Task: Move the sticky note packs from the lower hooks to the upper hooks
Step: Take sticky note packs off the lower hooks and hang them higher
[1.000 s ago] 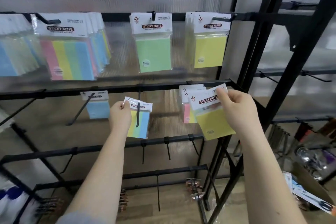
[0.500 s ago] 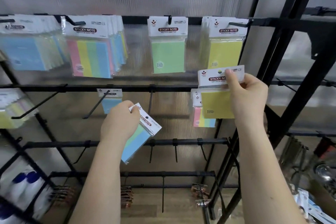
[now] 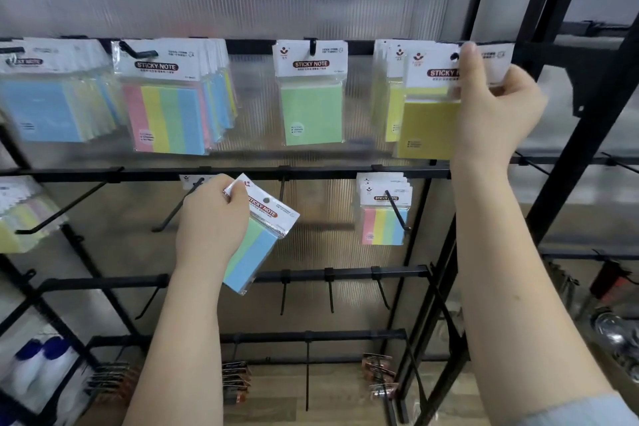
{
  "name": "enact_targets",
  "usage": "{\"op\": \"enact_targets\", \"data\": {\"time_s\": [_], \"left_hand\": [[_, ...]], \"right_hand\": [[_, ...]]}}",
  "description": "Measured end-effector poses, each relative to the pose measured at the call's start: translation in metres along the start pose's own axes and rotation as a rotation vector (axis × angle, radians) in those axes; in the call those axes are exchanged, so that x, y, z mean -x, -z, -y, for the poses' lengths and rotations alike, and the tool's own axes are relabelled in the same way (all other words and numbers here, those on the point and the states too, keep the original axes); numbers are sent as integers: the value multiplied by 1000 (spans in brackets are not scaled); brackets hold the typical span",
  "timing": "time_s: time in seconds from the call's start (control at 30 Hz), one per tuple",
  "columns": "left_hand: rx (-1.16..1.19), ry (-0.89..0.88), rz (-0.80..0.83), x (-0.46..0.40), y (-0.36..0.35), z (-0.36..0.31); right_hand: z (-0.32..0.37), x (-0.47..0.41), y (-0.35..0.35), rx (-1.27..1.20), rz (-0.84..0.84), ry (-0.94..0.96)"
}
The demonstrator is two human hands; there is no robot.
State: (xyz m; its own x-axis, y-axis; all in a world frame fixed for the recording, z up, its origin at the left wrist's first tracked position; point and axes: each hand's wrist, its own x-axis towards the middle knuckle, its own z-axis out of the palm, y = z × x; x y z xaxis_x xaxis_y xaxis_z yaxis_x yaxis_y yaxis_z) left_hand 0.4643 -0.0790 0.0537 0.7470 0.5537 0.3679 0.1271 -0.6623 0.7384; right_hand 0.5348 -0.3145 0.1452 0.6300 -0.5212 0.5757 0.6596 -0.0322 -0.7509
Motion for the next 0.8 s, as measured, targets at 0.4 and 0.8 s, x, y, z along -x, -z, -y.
{"op": "enact_targets", "data": {"time_s": [0.4, 0.8], "left_hand": [[23, -8, -19, 5, 7, -9], [56, 0, -24, 7, 15, -9]], "right_hand": [[-15, -25, -5, 97, 23, -64], [-44, -40, -40, 147, -35, -115]]}}
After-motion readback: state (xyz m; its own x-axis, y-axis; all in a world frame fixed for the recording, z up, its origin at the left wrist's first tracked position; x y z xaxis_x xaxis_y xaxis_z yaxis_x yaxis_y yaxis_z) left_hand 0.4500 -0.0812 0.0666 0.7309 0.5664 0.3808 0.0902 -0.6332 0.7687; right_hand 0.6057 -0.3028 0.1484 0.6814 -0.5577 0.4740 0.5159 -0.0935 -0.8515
